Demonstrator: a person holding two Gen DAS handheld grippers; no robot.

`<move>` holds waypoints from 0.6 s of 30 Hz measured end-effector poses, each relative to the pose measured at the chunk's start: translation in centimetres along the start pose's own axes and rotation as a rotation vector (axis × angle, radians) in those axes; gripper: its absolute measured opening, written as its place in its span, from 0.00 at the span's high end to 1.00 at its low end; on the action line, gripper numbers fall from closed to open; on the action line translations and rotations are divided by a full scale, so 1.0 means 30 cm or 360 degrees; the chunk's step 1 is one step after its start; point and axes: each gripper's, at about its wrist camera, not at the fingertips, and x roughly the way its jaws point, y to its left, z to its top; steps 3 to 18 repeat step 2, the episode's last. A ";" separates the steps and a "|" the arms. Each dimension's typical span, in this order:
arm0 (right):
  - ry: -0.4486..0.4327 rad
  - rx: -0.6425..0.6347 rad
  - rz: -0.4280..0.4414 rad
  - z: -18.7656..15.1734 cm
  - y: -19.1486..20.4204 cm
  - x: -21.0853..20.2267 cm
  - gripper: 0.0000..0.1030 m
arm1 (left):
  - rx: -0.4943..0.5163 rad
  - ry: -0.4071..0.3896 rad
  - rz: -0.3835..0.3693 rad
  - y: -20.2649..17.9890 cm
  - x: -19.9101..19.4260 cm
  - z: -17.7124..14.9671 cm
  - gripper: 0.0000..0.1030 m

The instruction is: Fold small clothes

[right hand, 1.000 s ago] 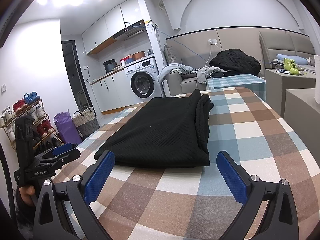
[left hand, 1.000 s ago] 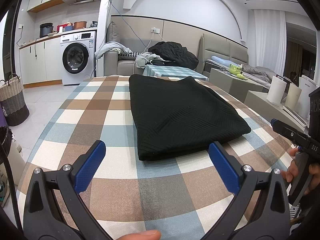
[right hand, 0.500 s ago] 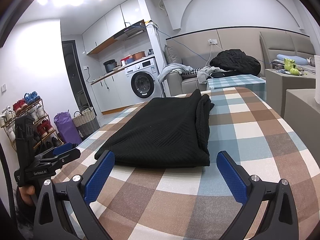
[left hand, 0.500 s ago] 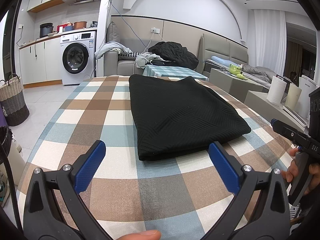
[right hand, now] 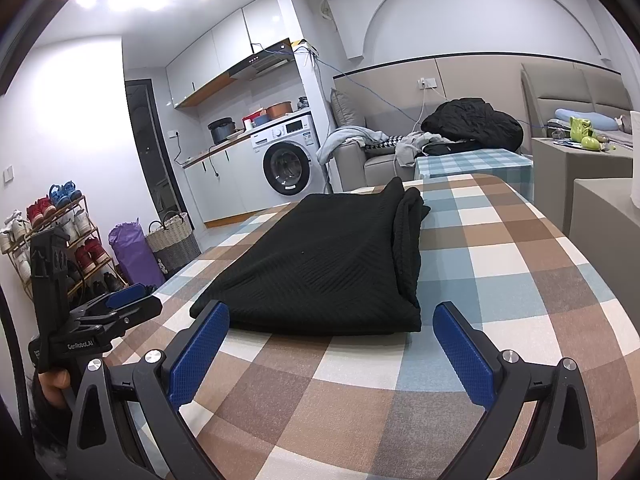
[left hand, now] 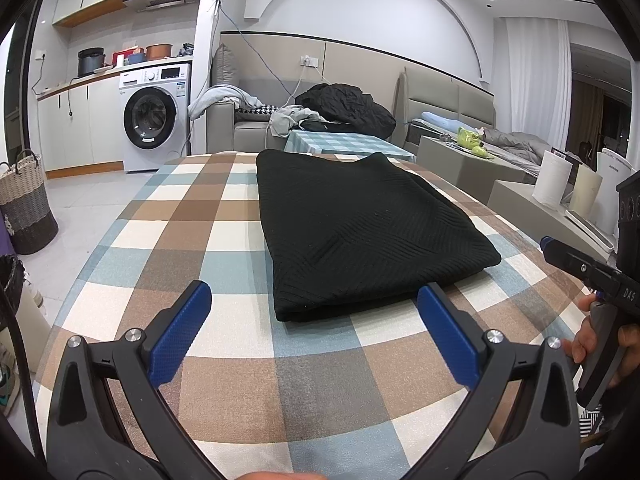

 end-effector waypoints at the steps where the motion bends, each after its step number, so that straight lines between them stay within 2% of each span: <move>1: 0.0000 -0.0001 0.0000 0.000 0.000 0.001 0.00 | -0.0002 0.0001 -0.0001 -0.001 -0.001 0.002 0.00; 18: 0.0002 -0.0002 -0.0001 0.000 0.000 0.003 0.00 | 0.0000 -0.0001 0.0001 0.001 0.002 0.000 0.00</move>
